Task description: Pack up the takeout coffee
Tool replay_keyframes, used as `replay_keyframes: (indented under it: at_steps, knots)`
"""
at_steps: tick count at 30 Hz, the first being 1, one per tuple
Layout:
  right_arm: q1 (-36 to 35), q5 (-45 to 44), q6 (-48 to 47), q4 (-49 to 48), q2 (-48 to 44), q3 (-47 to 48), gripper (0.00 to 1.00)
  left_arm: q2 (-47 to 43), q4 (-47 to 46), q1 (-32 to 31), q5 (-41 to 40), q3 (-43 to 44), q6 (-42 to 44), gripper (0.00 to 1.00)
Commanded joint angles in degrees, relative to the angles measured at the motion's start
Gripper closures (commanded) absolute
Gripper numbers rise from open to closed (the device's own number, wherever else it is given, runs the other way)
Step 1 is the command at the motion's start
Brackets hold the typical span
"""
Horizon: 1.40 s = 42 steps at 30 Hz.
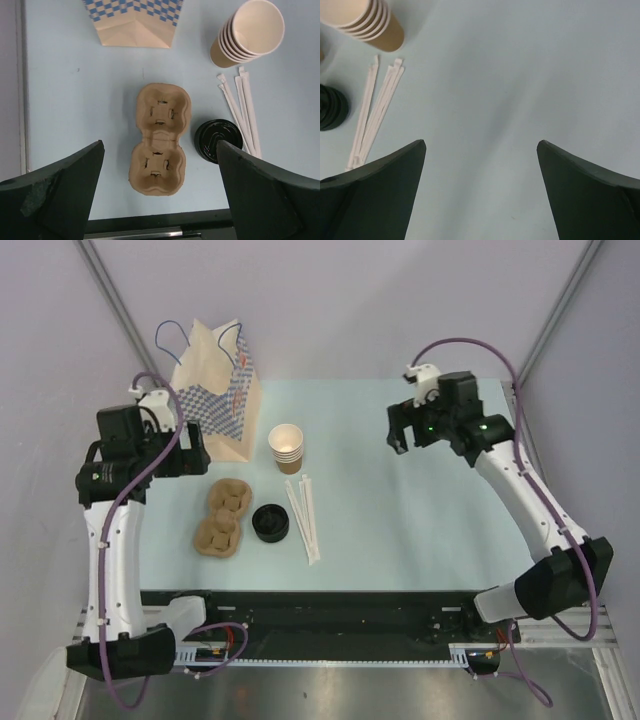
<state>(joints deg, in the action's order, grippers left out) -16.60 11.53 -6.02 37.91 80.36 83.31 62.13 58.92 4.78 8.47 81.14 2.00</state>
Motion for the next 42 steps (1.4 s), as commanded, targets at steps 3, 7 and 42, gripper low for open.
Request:
replay_keyframes:
  at_steps: [3, 7, 42]
  knots:
    - [-12.0, -3.4, -7.5, -5.0, 6.5, 3.8, 0.00, -4.7, -0.2, 11.7, 9.6, -1.9, -4.5, 0.01]
    - [-14.2, -2.7, -4.9, -3.2, 13.0, 12.3, 0.00, -8.2, -0.6, 15.0, 11.9, -2.4, -2.2, 0.00]
    - [9.1, 3.8, -4.7, 19.4, 8.7, 13.1, 0.00, 41.0, -4.4, -27.9, 4.2, 25.1, 21.6, 0.43]
